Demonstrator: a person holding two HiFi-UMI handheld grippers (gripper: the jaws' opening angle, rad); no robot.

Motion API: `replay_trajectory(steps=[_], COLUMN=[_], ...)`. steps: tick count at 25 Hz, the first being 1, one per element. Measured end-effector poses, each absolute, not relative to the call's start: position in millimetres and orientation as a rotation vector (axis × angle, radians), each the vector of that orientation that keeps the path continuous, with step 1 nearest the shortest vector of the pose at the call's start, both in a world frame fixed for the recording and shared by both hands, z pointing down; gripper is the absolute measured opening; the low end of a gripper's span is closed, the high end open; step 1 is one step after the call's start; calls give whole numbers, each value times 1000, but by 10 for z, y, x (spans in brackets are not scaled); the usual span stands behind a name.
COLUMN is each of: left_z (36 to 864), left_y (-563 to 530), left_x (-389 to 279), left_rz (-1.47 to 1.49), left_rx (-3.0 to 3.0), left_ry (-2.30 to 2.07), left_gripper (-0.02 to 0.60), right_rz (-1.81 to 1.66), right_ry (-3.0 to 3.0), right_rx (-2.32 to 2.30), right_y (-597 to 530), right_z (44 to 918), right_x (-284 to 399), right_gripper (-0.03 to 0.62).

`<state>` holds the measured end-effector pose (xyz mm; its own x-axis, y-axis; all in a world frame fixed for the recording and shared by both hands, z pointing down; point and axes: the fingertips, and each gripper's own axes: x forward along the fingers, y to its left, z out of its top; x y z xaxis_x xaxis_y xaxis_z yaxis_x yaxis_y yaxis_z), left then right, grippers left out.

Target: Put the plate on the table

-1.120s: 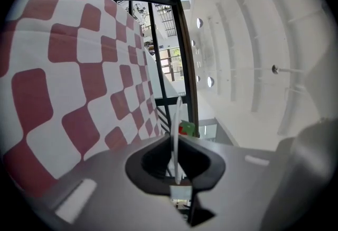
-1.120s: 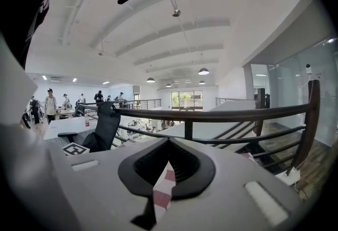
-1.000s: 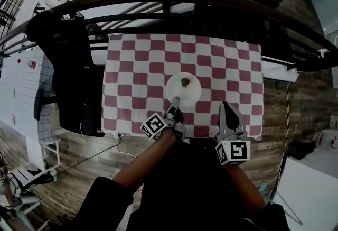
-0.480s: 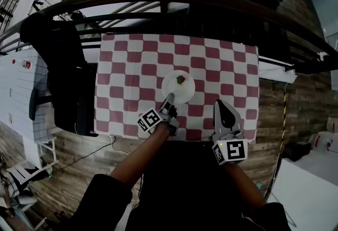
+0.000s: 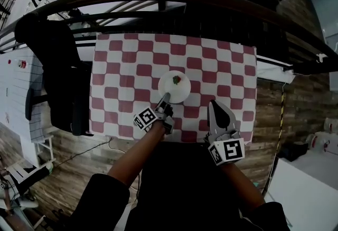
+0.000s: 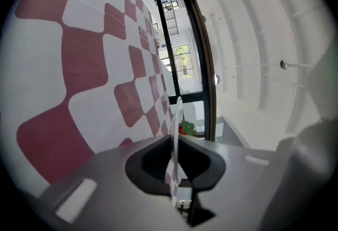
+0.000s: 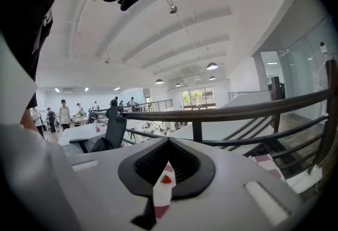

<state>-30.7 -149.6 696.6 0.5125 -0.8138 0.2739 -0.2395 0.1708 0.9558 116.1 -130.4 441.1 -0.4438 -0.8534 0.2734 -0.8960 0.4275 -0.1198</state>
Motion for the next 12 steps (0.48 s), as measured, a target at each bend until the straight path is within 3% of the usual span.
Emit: replay_trajectory(steps=[12], left_z=[7196], left_y=[-1595], left_x=[-285], left_rz=[-483], left_rx=[1353], left_ry=[-1022], left_gripper=[28], right_rz=[408], right_ry=[-2529], right_rx=[1490], right_y=[-1314], right_z=[4577], right_x=[997], right_gripper=[-3])
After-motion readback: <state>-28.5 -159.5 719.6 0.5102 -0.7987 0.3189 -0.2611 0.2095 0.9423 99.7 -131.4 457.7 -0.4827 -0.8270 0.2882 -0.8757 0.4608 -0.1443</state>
